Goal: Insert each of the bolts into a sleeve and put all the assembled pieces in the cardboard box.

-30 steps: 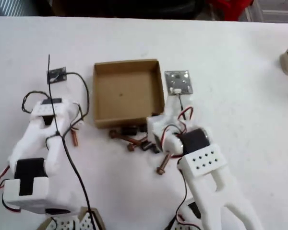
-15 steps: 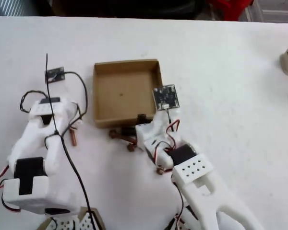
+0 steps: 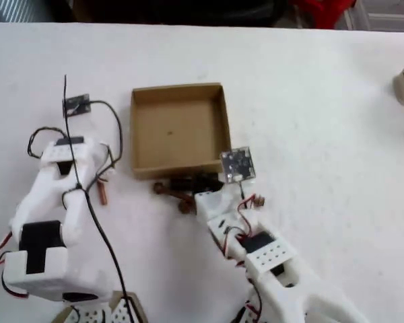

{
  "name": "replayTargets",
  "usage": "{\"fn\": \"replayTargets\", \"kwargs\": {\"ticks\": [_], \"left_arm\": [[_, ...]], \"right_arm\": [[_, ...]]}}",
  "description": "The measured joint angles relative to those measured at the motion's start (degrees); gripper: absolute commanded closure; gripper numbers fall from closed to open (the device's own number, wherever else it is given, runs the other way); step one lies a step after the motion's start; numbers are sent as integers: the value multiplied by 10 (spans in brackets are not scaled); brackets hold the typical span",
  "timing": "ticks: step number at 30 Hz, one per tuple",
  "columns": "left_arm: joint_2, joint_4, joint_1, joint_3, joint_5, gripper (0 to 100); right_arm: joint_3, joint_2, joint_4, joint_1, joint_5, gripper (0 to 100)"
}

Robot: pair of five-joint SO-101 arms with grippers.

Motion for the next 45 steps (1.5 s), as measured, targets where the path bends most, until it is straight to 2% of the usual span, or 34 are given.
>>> {"fn": "replayTargets", "kwargs": {"ticks": [5, 9, 14, 21, 43, 45], "left_arm": [[0, 0, 0, 0, 0, 976], [3, 0, 0, -1, 0, 976], [3, 0, 0, -1, 0, 976], [3, 0, 0, -1, 0, 976], [3, 0, 0, -1, 0, 976], [3, 0, 0, -1, 0, 976]], "right_arm": [[70, -13, -137, 18, 4, 982], [79, -55, -144, 60, 25, 983], [81, -94, -109, 88, 29, 983], [83, -105, -33, 46, 31, 985], [84, -136, 71, 37, 68, 985], [84, -155, 90, 37, 92, 985]]}}
